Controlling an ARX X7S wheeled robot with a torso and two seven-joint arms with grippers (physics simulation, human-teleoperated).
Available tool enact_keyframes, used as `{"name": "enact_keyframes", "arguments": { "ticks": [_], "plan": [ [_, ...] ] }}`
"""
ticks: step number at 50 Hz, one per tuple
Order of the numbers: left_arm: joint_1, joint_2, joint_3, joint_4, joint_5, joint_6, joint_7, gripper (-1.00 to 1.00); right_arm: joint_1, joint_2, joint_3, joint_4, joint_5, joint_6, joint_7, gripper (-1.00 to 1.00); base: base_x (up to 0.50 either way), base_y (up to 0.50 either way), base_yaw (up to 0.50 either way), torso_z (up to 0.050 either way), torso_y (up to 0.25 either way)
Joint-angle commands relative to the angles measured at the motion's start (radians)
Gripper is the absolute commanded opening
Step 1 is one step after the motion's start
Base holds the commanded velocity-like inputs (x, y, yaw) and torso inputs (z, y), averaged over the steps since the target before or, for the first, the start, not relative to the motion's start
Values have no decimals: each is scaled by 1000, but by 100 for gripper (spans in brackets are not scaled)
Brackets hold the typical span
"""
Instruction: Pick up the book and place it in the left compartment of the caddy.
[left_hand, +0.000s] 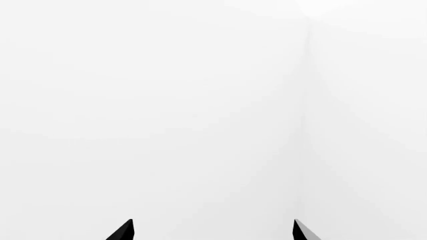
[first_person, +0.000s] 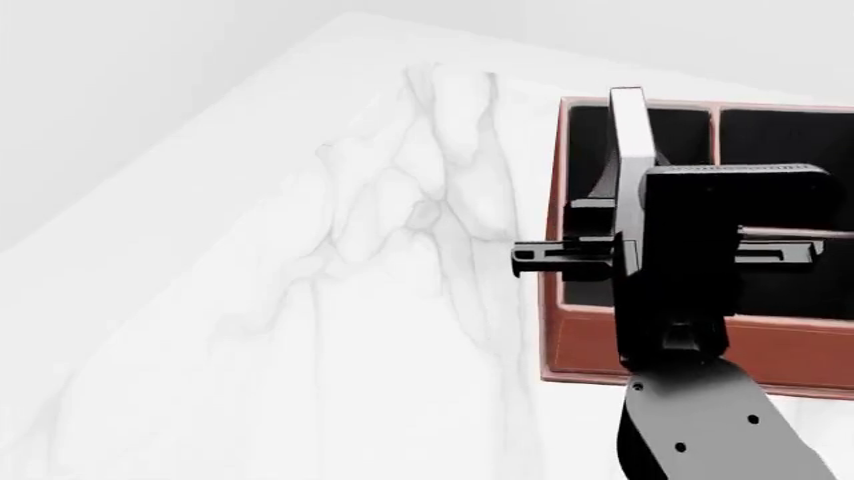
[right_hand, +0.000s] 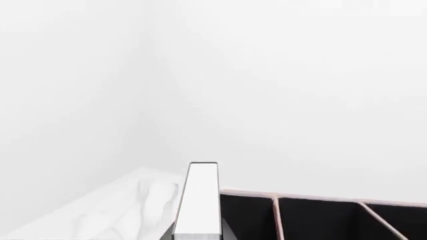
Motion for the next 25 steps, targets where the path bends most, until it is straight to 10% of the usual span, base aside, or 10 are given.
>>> {"name": "enact_keyframes", "arguments": {
  "ticks": [1,25],
  "plan": [
    [-23,17,-21,-24,2,-29,41,100,40,-50,24,114,-93,-57,-72,-100,0,0,0,0,0],
    [-27,15,-14,-39,51,-1,21,100,-12,-57,43,131,-137,-217,-63,-100,0,0,0,0,2]
  ]
}}
